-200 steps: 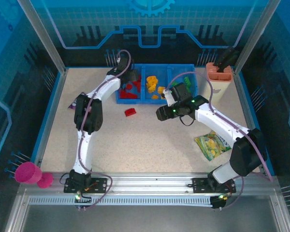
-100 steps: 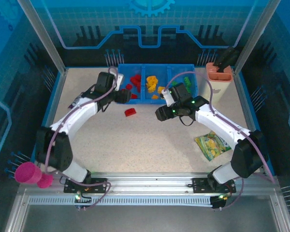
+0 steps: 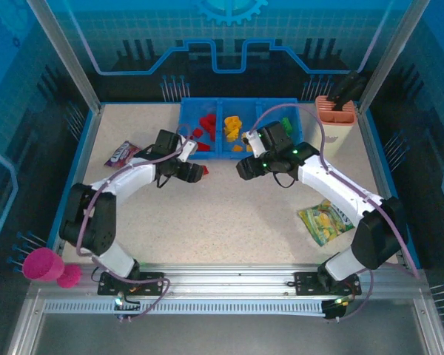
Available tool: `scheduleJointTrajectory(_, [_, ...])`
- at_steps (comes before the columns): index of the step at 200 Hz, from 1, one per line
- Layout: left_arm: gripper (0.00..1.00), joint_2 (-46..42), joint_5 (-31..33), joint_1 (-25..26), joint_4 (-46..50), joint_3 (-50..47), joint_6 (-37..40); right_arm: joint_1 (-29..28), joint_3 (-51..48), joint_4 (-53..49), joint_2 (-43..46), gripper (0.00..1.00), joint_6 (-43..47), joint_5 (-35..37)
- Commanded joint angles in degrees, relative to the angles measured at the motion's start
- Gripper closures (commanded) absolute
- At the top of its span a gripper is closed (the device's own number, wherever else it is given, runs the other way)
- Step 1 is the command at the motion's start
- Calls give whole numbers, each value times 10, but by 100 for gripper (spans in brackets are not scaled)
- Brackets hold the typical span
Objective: Sort the legos into containers by color
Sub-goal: Pick up the lego from the center of the table.
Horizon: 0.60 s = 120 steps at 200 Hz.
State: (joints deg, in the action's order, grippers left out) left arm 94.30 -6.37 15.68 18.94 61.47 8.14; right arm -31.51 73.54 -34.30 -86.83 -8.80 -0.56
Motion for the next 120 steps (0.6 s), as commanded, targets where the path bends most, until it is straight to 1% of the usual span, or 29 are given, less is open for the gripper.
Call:
scheduleJointTrajectory(1, [21,34,-13,-2,6,32,26,-8,17,-13,-2,30,-5,7])
scheduleJointTrajectory(55, [21,82,1,2,-6,56,51,-8,21,-23,0,29,1,20])
scheduleJointTrajectory(74, [20,101,2,6,17,82,52,-8,25,-24,-4,29,1,21])
scheduleJointTrajectory(120, [19,146,51,31,46,127,81,-9,33,-18,-20,27,-5,17])
